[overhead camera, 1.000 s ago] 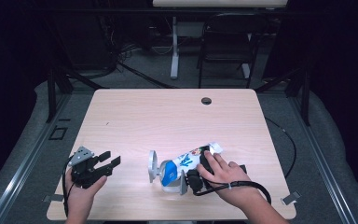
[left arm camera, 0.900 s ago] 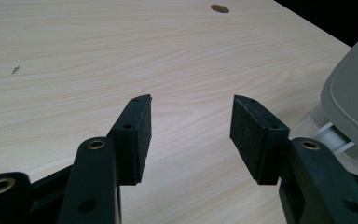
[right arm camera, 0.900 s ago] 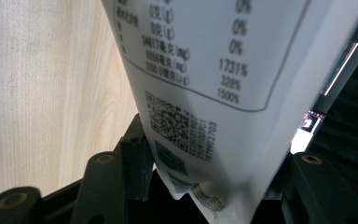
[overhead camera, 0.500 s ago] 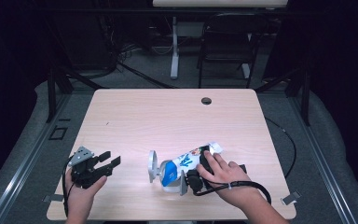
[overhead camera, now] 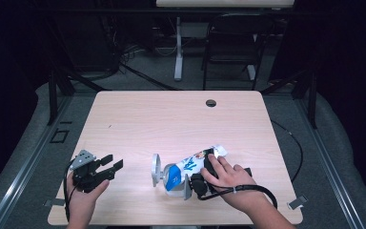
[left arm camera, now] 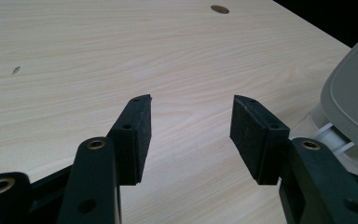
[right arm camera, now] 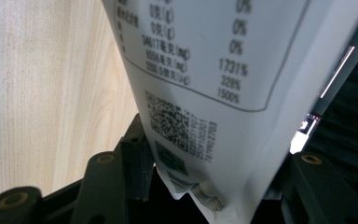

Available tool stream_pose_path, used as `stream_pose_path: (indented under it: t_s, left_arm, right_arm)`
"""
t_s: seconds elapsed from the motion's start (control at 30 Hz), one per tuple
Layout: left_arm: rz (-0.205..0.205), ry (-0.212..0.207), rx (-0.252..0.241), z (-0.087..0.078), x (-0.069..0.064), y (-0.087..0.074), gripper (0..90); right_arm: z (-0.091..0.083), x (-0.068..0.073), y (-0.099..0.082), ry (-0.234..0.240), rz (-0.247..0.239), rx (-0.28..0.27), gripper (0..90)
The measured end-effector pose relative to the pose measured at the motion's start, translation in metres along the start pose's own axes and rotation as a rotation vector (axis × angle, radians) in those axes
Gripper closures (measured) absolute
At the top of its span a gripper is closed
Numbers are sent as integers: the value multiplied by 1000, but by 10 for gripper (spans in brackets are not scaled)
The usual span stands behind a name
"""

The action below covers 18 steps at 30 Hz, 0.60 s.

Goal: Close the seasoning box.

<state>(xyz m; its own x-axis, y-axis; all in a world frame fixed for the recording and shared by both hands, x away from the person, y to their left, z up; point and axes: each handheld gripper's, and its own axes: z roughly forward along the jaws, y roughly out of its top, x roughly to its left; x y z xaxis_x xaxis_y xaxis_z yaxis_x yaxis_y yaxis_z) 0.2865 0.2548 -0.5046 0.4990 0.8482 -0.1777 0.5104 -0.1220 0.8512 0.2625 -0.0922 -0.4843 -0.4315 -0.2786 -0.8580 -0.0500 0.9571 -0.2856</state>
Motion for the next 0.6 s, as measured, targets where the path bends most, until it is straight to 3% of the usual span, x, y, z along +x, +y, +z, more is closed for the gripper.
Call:
stream_pose_path:
  t_s: [0.6]
  left_arm:
    - [0,1,0,0,0,0,488]
  right_arm:
    - [0,0,0,-4,-11,-5,497]
